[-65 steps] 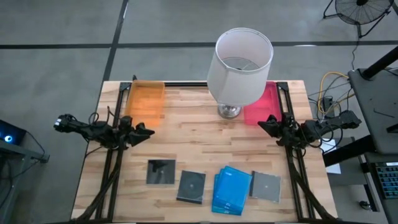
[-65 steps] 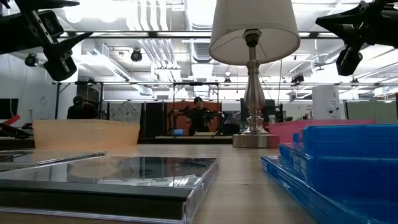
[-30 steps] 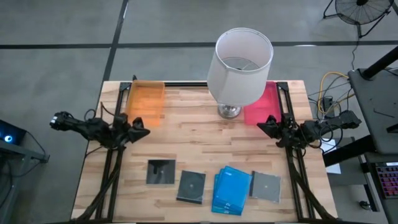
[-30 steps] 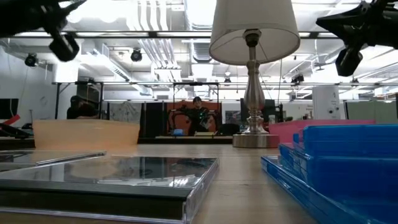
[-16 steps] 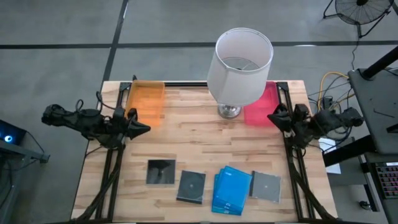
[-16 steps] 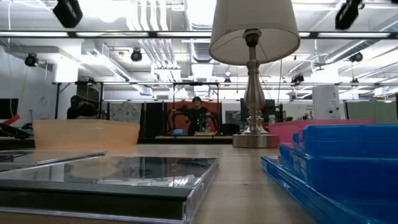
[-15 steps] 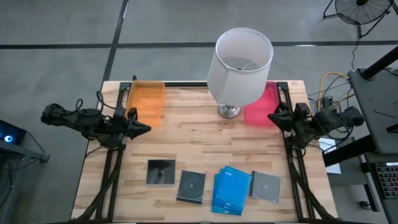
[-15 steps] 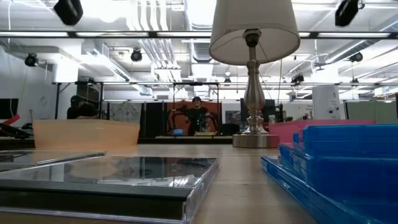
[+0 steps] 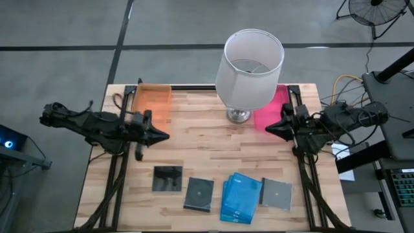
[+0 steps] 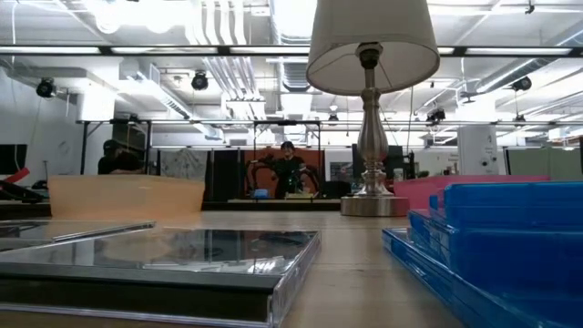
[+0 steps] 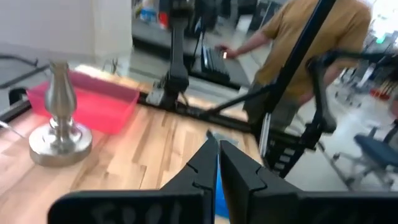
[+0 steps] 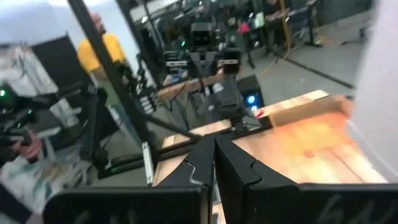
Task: Pick & place jewel cases by type
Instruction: Put the blue cd case into the orange bin
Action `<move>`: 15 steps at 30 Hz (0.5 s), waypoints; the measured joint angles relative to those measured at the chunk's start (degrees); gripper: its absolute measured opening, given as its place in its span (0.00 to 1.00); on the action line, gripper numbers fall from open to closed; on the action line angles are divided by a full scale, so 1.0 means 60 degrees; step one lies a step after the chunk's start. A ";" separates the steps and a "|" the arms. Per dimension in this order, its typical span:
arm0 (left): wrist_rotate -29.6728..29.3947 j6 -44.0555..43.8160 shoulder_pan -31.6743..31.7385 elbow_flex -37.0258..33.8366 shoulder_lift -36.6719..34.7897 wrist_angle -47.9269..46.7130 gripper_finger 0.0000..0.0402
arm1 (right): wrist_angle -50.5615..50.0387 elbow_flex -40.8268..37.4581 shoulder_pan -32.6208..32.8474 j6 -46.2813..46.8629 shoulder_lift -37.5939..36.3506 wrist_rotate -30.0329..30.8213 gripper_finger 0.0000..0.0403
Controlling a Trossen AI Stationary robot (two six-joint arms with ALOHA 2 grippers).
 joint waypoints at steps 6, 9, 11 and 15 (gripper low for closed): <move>0.0147 -0.0233 0.0000 0.0095 0.0302 0.0084 0.00 | -0.1477 0.1521 0.0014 -0.0009 0.1483 -0.0421 0.02; 0.0186 -0.0293 0.0000 0.0105 0.0477 0.0028 0.00 | -0.2349 0.2249 0.0046 0.0018 0.2150 -0.0529 0.02; 0.0255 -0.0293 0.0000 0.0129 0.0599 -0.0032 0.00 | -0.2805 0.2705 0.0112 0.0025 0.2540 -0.0536 0.02; 0.0443 -0.0119 0.0000 0.0306 0.0757 0.0038 0.00 | -0.3703 0.3530 0.0296 0.0012 0.3180 -0.0538 0.02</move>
